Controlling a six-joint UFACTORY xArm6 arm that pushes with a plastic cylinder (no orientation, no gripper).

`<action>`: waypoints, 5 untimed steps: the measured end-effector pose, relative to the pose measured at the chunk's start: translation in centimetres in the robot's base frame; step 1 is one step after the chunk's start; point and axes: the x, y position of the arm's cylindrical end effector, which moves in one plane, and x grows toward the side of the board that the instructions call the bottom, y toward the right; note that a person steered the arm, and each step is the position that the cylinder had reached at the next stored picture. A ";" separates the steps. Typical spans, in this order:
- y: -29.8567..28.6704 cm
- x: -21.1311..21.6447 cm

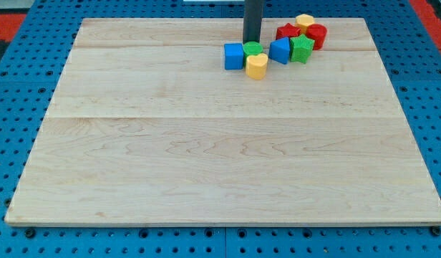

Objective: Slightly push blue cube towards bottom of the board

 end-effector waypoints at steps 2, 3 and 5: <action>2.7 0.5; 2.4 -0.5; -5.9 0.2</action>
